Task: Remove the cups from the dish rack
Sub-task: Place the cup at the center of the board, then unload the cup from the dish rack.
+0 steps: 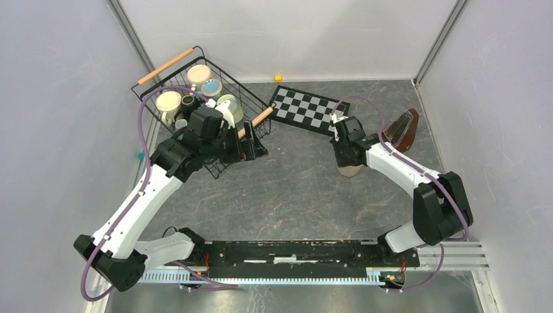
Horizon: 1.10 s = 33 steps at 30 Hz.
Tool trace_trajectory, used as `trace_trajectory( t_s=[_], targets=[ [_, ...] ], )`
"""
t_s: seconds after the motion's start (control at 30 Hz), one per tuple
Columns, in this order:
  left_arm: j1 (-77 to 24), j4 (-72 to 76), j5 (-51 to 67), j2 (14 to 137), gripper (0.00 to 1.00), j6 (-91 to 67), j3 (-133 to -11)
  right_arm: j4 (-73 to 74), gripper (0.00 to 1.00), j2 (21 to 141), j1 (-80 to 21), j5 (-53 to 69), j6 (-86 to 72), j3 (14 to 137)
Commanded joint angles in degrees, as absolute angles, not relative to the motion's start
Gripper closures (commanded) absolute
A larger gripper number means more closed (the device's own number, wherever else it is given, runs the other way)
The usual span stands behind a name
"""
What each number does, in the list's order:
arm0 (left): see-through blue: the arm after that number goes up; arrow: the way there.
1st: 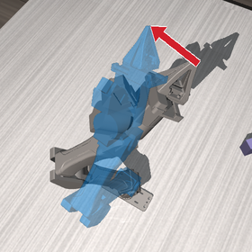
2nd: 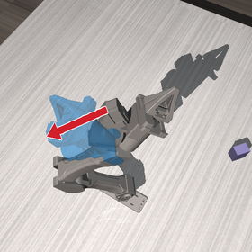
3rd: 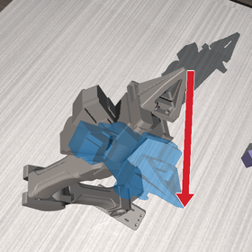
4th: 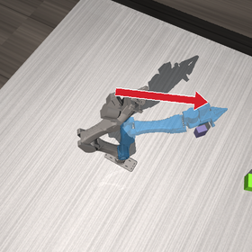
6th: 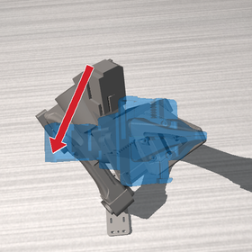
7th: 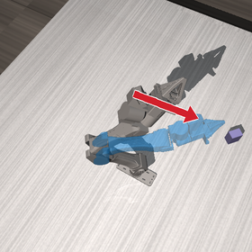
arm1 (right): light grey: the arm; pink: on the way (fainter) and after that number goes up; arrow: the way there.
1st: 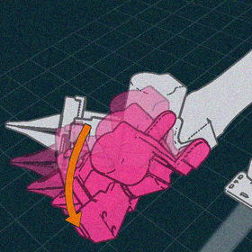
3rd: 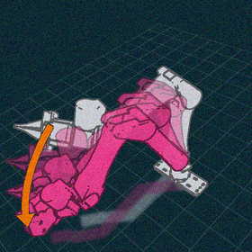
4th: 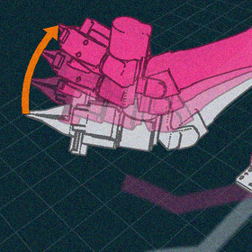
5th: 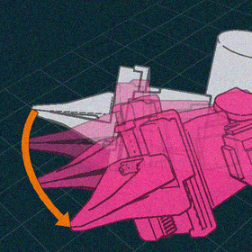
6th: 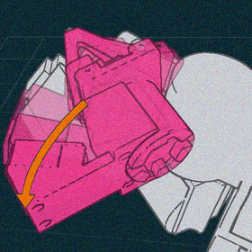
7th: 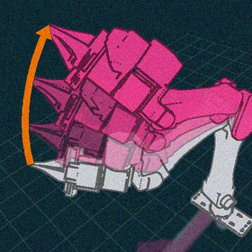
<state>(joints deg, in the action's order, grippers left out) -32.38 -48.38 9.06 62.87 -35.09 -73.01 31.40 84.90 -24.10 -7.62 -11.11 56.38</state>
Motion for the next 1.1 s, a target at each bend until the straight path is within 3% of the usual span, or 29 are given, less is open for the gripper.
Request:
trace_trajectory(
  t_s=[0.0, 0.6, 0.67, 0.73, 1.07],
  targets=[
    [-32.7, -45.8, 8.3, 63.3, 0.0, -34.3, -73.1, 28.4, 0.73, 85.4, -23.9, -8.4, -10.1, 57.9],
    [-32.8, -48.5, 4.8, 66.5, 0.0, -34.6, -78.7, 33.8, 0.24, 78.9, -23.9, -12.6, -10.6, 63.9],
    [-32.8, -49.0, 4.0, 66.8, 0.0, -34.8, -79.8, 34.1, 0.17, 77.1, -23.9, -12.5, -10.5, 64.3],
    [-32.8, -49.6, 3.3, 67.5, 0.0, -35.2, -81.0, 34.6, 0.02, 75.2, -23.9, -12.4, -10.3, 64.7],
    [-32.7, -55.1, -7.1, 70.1, 0.0, -38.3, -89.2, 34.6, 0.02, 67.0, -25.7, -9.9, -10.2, 65.9]
  ],
)
